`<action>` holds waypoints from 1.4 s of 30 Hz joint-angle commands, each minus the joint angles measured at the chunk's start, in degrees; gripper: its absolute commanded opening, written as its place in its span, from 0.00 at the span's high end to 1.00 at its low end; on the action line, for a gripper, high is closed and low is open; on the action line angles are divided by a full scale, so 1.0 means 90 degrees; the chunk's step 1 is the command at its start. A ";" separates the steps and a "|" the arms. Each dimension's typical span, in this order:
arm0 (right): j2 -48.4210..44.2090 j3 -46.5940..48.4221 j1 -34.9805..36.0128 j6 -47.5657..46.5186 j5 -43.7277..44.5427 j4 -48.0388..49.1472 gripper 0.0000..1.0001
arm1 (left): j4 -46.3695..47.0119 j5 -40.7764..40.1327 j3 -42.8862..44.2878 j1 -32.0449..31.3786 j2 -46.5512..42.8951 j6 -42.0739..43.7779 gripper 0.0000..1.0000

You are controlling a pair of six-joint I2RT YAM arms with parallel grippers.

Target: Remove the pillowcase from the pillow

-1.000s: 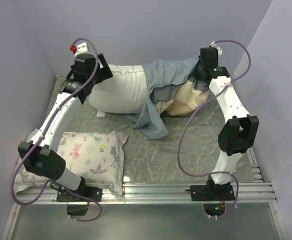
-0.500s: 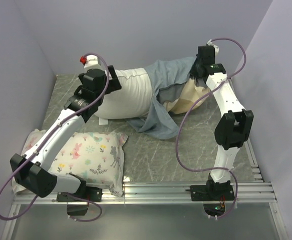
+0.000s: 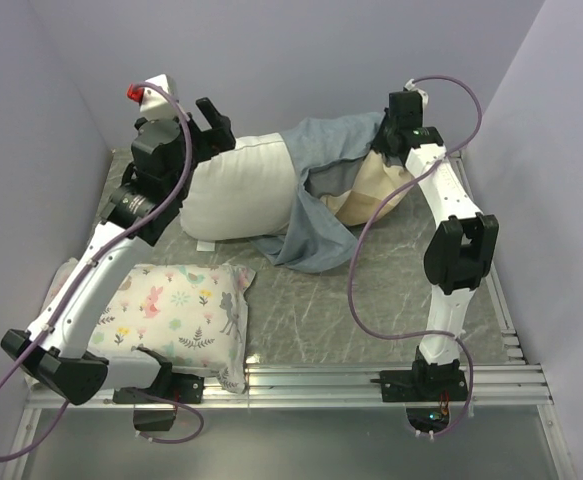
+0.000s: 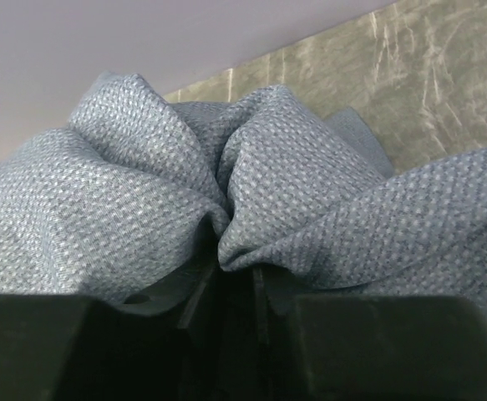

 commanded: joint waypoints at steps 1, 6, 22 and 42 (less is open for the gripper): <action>0.0450 0.0087 0.0163 -0.0060 -0.0426 -0.0957 0.70 | -0.0288 0.0187 -0.0009 -0.0168 0.0274 -0.0273 0.01; 0.0382 0.0165 0.0211 -0.0148 -0.0406 -0.0996 0.53 | 0.0112 0.0343 -0.1034 -0.0793 0.0635 -0.0772 0.01; -0.1783 -0.0489 0.0319 -0.0431 -0.0221 -0.0674 0.27 | 0.0064 -0.0039 -0.0655 -0.0580 0.2754 -0.1496 0.46; -0.3663 -0.5773 0.1315 -0.0275 -0.0289 0.2977 0.15 | -0.0834 0.0860 0.1307 -0.0111 0.3194 -0.0939 1.00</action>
